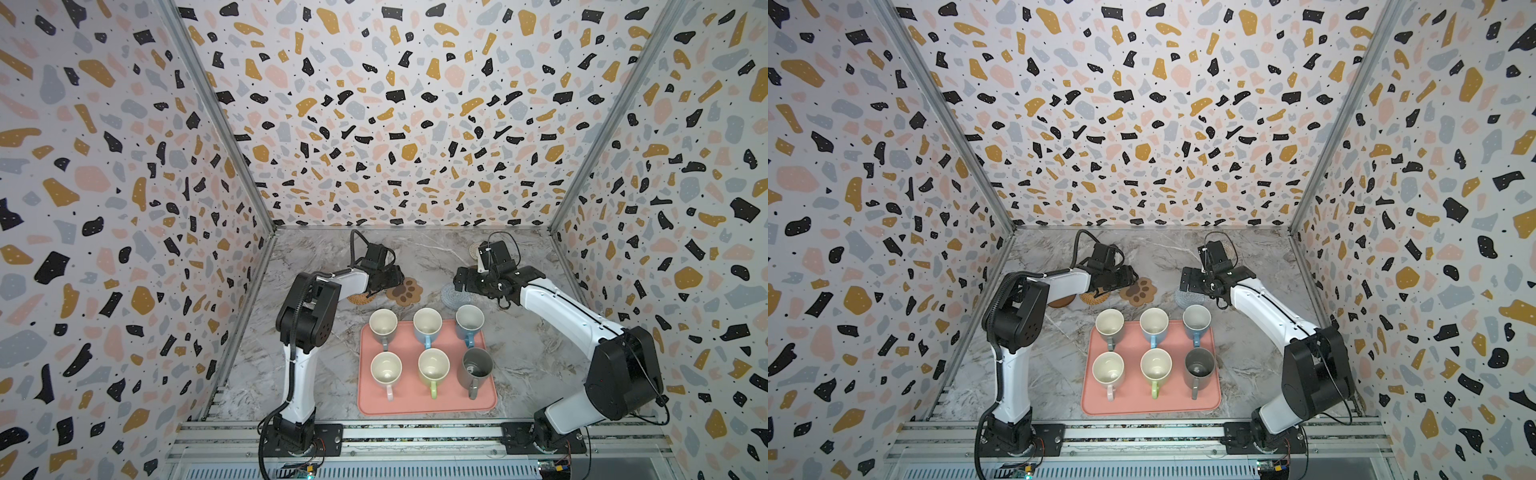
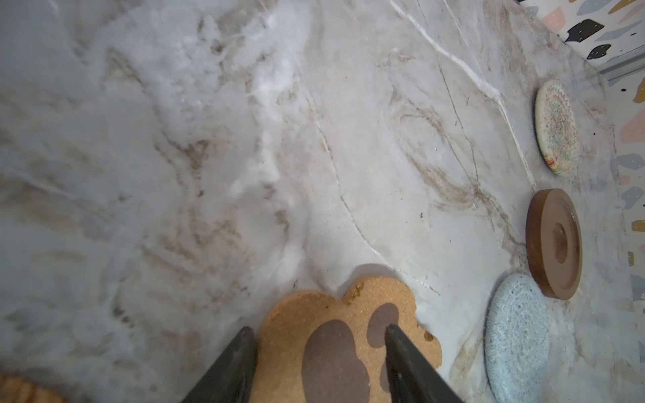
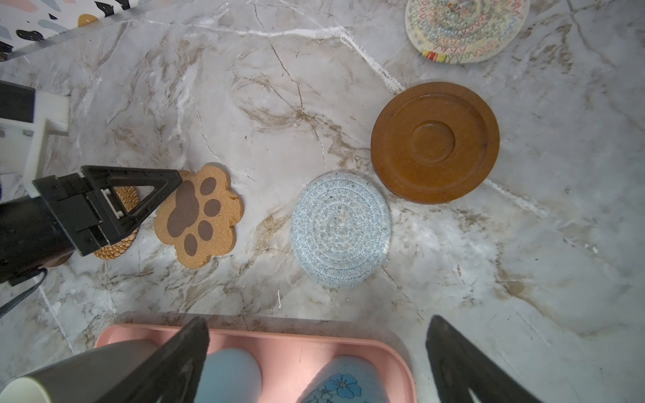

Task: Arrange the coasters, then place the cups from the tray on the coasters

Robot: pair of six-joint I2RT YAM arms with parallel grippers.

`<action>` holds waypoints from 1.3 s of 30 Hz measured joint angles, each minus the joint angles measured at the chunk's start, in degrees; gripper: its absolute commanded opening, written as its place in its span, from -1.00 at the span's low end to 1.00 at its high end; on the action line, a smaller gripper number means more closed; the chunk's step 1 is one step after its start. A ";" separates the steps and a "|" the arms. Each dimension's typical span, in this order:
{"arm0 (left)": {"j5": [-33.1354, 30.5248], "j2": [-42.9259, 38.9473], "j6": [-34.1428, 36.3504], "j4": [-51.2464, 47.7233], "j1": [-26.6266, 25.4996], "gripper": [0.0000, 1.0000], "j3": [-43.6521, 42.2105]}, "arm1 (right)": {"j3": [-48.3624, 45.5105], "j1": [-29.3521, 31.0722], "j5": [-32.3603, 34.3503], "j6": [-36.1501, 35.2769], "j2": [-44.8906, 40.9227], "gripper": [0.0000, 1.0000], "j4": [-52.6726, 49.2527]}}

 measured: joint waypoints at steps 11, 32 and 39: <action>-0.96 -4.26 -0.15 -3.54 -0.09 0.28 -0.87 | 0.00 0.15 -1.18 -0.68 0.02 0.98 0.00; 5.70 -13.00 -1.49 -5.57 -0.83 0.30 -11.28 | -2.67 0.13 -3.32 -3.48 -1.01 0.98 1.46; 6.47 -9.88 -3.10 -3.39 -1.55 0.30 -11.76 | -3.58 -1.09 -3.65 -3.50 -1.01 0.97 1.55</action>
